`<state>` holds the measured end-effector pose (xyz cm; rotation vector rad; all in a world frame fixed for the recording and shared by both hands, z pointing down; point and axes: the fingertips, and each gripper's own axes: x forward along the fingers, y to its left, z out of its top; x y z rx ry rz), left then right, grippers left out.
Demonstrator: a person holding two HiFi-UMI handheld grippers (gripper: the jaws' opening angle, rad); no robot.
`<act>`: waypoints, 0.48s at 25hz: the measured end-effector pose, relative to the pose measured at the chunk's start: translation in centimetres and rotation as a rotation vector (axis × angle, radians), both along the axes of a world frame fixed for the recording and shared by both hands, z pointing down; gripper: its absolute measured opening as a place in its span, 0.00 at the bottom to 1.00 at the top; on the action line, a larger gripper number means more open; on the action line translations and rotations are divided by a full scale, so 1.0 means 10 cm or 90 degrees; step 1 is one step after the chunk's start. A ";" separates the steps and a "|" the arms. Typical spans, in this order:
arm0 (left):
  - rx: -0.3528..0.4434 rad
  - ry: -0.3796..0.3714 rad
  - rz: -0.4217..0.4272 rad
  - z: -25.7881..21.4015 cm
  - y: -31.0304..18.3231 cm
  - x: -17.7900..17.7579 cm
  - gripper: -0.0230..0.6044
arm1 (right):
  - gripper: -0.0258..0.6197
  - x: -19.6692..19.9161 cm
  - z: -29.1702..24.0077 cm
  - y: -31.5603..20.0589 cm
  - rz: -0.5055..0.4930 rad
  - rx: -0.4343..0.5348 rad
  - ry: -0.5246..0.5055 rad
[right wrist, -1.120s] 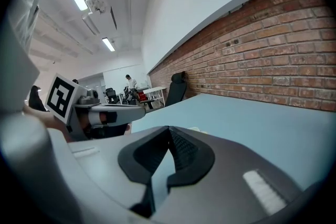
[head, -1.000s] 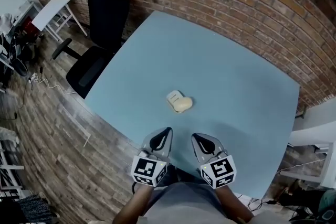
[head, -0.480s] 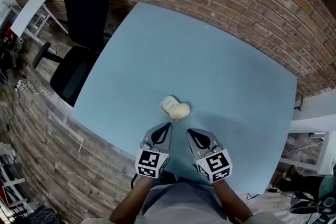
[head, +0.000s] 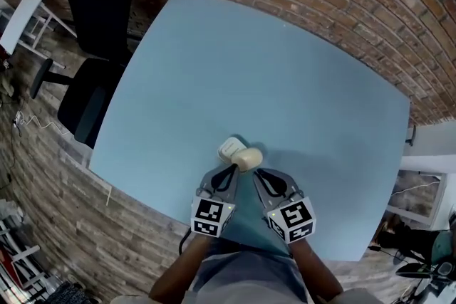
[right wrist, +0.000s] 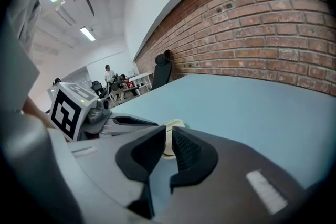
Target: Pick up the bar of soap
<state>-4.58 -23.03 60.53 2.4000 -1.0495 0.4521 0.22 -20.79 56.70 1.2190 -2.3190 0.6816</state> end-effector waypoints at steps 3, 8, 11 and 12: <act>-0.022 -0.007 0.013 0.13 -0.03 -0.03 0.04 | 0.13 0.05 0.10 -0.08 0.012 -0.011 0.011; -0.016 -0.009 0.026 0.24 -0.07 -0.04 0.04 | 0.22 0.16 0.27 -0.15 0.027 -0.037 0.023; -0.016 -0.002 0.030 0.26 -0.09 -0.03 0.04 | 0.29 0.19 0.39 -0.23 0.038 -0.062 0.002; -0.015 -0.001 0.031 0.27 -0.10 -0.03 0.04 | 0.32 0.19 0.44 -0.26 0.041 -0.074 -0.011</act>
